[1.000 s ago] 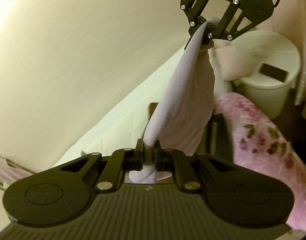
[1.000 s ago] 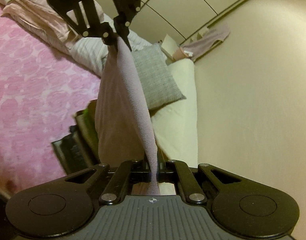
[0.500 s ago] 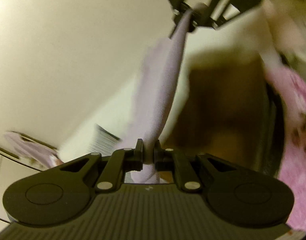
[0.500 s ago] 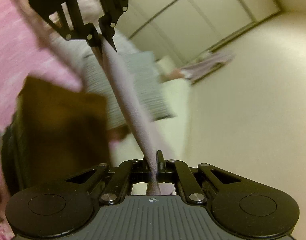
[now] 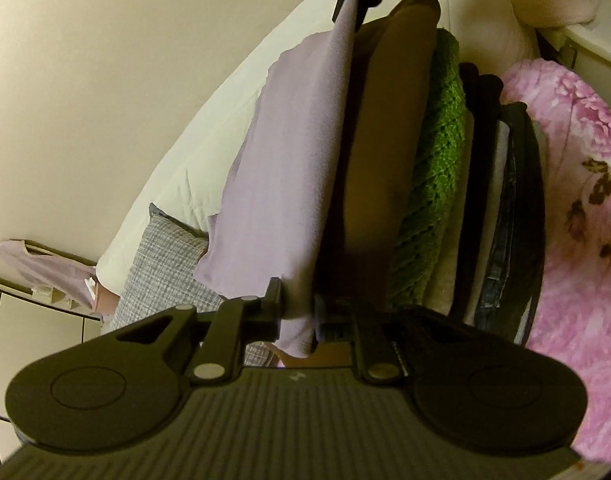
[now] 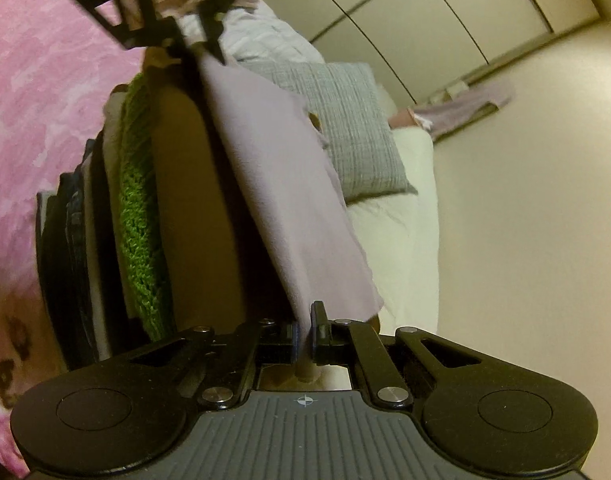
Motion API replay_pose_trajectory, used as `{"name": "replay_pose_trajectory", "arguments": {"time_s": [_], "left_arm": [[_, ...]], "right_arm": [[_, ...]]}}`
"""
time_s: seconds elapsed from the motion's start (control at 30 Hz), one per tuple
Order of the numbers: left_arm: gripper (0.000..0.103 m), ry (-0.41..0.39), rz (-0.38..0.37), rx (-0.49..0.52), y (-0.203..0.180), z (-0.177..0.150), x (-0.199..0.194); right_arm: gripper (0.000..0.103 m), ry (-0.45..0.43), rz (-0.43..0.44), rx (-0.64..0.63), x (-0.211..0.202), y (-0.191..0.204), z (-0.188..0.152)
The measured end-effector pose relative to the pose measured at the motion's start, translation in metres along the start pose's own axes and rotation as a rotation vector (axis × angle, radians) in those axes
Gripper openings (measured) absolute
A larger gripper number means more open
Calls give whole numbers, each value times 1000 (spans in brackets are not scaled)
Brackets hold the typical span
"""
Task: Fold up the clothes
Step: 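Lay the grey top onto the clothes stack and open both grippers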
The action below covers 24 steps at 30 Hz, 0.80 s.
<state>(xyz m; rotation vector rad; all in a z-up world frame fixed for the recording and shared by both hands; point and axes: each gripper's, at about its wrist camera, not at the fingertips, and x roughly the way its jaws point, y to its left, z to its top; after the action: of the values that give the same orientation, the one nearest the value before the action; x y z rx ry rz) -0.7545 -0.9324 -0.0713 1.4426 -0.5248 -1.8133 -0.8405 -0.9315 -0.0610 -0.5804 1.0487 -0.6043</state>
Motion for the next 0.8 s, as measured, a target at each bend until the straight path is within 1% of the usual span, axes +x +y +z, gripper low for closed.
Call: {"name": "replay_pose_trajectory", "arguments": {"time_s": [0.1, 0.17, 0.27, 0.33, 0.4, 0.5, 0.57, 0.63, 0.73, 0.8], "left_arm": [[9, -8, 12, -1, -4, 5, -3], [9, -28, 22, -8, -5, 6, -14], [9, -50, 20, 14, -13, 2, -26], [9, -37, 3, 13, -22, 1, -18], [8, -30, 10, 20, -26, 3, -16], [7, -40, 27, -2, -27, 7, -31], [8, -24, 8, -10, -29, 4, -25], [7, -11, 7, -2, -37, 3, -19], [7, -5, 14, -25, -38, 3, -20], [8, -6, 10, -49, -36, 2, -23]], "right_arm": [[0, 20, 18, 19, 2, -3, 4], [0, 11, -2, 34, -10, -7, 8], [0, -2, -2, 77, -35, -7, 9], [0, 13, 26, 56, -31, 6, 7], [0, 35, 45, 46, -20, 16, 4], [0, 28, 29, 81, -26, 13, 5], [0, 34, 35, 96, -27, 14, 1], [0, 48, 42, 79, -18, 22, 2], [0, 59, 10, 65, -16, 29, 4], [0, 70, 5, 94, -18, 29, 2]]}}
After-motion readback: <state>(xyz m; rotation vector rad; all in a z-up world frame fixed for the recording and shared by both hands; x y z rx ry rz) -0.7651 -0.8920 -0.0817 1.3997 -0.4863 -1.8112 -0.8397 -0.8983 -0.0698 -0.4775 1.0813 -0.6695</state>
